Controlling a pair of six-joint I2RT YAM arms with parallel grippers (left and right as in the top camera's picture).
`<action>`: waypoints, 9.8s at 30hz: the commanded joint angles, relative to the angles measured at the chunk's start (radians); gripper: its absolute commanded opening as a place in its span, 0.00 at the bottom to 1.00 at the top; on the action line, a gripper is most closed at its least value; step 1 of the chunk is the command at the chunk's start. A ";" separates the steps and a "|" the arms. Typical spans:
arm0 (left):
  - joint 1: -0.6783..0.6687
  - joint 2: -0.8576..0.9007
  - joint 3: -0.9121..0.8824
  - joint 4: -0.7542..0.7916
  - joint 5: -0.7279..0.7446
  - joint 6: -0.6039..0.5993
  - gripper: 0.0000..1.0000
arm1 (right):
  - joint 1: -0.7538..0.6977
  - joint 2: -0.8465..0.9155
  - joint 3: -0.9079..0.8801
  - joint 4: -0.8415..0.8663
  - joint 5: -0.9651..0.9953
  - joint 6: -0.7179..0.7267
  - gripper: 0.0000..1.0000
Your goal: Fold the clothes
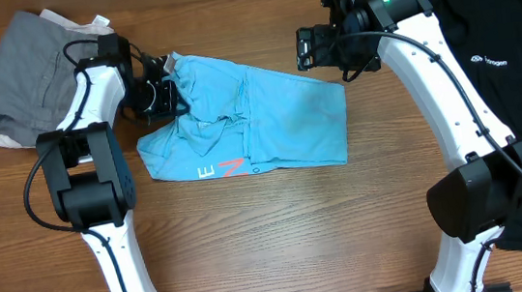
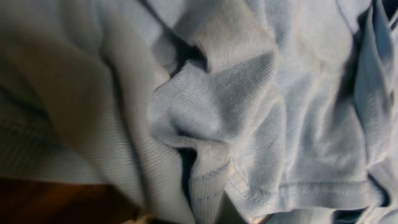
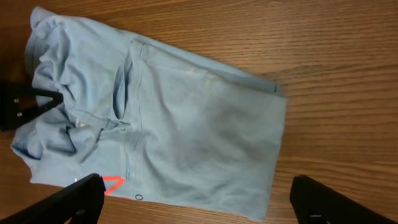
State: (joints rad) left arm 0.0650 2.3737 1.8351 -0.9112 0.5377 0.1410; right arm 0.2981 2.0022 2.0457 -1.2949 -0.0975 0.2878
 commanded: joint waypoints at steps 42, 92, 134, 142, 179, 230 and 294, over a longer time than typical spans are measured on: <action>-0.139 -0.403 0.006 -0.251 -0.381 -0.135 0.04 | -0.121 -0.048 -0.330 0.293 -0.377 -0.007 0.04; -0.653 -0.212 0.145 0.084 -0.415 -0.320 1.00 | -0.359 -0.138 -0.270 0.113 -0.369 -0.082 0.13; -0.208 -0.214 0.724 -0.494 -0.419 -0.298 1.00 | 0.219 0.152 -0.344 0.570 -0.188 -0.079 0.35; -0.208 -0.214 0.723 -0.505 -0.460 -0.298 1.00 | 0.219 0.159 -0.344 0.573 -0.195 -0.079 0.05; -0.209 -0.192 0.719 -0.525 -0.468 -0.249 1.00 | 0.002 -0.013 -0.383 -0.155 -0.097 0.053 0.04; -0.209 -0.188 0.719 -0.498 -0.468 -0.249 1.00 | 0.071 0.175 -0.323 0.601 0.019 -0.311 0.04; -0.209 -0.185 0.539 -0.418 -0.467 -0.249 1.00 | -0.161 0.231 -0.246 0.192 0.001 -0.149 0.37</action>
State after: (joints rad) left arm -0.1425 2.1788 2.3764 -1.3342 0.0769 -0.1238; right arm 0.1635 2.2349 1.7752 -1.0836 -0.1566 0.1181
